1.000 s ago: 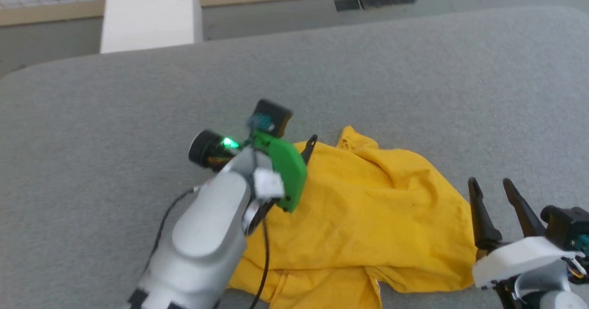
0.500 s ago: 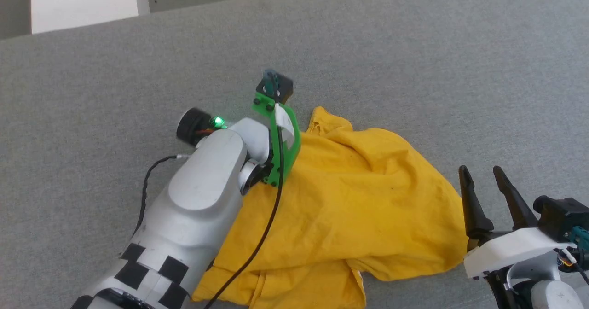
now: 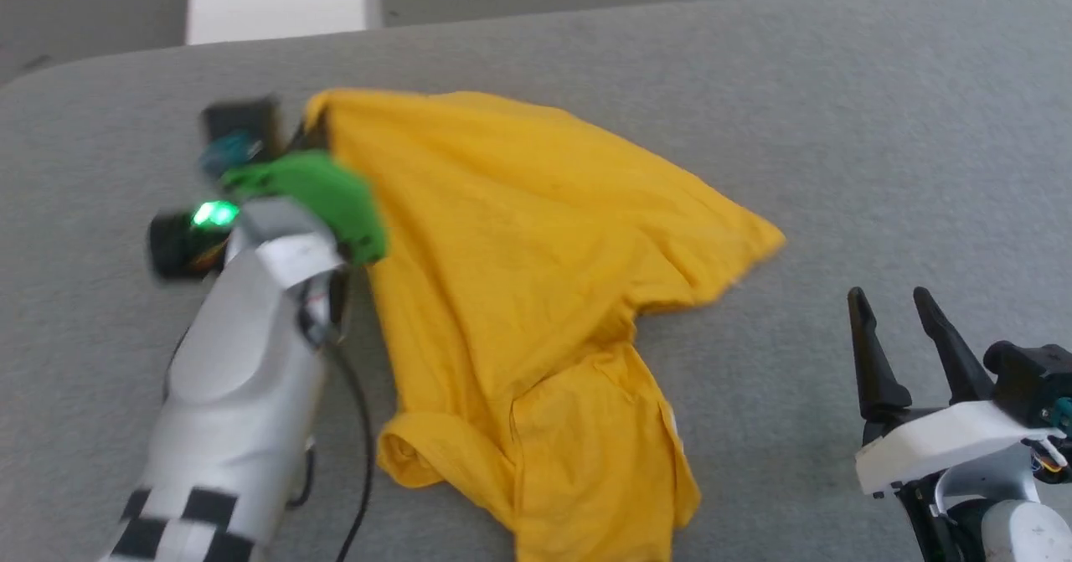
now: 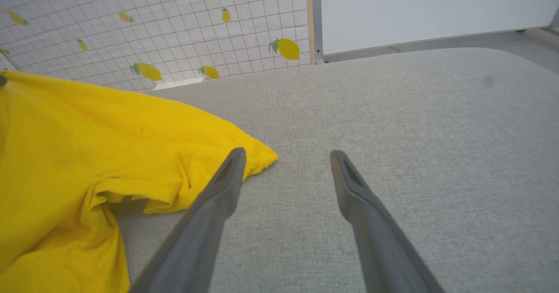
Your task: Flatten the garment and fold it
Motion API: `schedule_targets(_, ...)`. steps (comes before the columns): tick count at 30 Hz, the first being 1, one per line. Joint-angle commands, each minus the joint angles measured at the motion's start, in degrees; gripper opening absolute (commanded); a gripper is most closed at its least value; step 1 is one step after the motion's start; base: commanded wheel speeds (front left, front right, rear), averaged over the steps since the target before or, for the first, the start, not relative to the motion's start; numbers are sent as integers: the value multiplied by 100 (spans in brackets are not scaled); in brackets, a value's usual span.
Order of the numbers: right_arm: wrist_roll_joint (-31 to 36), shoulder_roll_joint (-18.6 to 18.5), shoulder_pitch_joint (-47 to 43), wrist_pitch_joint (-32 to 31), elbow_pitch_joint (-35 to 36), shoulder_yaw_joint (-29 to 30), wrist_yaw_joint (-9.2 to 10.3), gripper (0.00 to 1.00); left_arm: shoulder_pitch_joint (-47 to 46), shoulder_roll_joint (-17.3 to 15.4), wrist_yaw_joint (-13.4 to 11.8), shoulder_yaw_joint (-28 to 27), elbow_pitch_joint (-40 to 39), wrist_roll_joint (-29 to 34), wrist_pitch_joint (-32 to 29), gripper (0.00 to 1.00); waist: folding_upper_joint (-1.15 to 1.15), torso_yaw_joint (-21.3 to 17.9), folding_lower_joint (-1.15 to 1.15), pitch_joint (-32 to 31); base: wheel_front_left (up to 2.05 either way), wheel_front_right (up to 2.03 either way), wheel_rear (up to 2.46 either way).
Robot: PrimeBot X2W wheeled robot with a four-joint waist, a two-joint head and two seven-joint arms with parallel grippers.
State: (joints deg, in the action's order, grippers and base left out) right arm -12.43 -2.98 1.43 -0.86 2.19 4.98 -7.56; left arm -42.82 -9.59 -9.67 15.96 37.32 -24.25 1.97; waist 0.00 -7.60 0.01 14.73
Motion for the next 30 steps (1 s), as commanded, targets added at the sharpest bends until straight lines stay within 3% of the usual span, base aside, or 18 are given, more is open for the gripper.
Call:
schedule_targets(1,69,10,20,-50,52,-7,8,100,266,-114,-100,-138,70,-109,102,0,0,417,-1,-358,0,0,0)
schedule_targets(4,73,10,-48,-142,106,0,8,100,704,-243,-273,-321,191,-220,156,0,0,565,-1,-456,0,0,0)
schedule_targets(6,54,10,-108,-228,137,-32,8,100,1009,-212,-253,-440,184,-394,199,0,0,673,-1,-520,0,0,0)
schedule_targets(7,57,10,-146,-291,154,-72,8,100,1170,-175,-185,-486,139,-495,251,97,0,726,-1,-546,0,0,0)
schedule_targets(11,68,10,-293,-661,228,-352,8,100,1765,21,225,-638,-260,-868,709,100,0,933,-1,-616,0,0,0)
schedule_targets(15,32,10,-508,-1474,260,-867,8,100,2367,104,368,-745,-847,-870,1193,100,0,1126,-1,-641,0,0,0)
schedule_targets(22,132,10,-912,-2891,298,-1126,8,100,3298,368,529,-1188,-2436,-289,1299,100,0,1483,-1,-578,0,0,0)
schedule_targets(27,332,10,-835,-3498,78,-1184,8,100,3621,571,722,-1382,-2984,50,1301,100,0,1635,-1,-480,0,0,0)
schedule_targets(28,378,10,-805,-3640,10,-1177,8,51,3659,597,744,-1388,-3017,96,1301,100,0,1655,-1,-466,0,0,0)
schedule_targets(29,383,10,-774,-3707,-20,-1148,8,31,3678,612,767,-1405,-3033,123,1301,100,0,1665,-1,-458,0,0,0)
schedule_targets(30,382,10,-714,-3697,-13,-1066,8,0,3688,627,794,-1433,-3047,146,1301,100,0,1676,-1,-450,0,0,0)
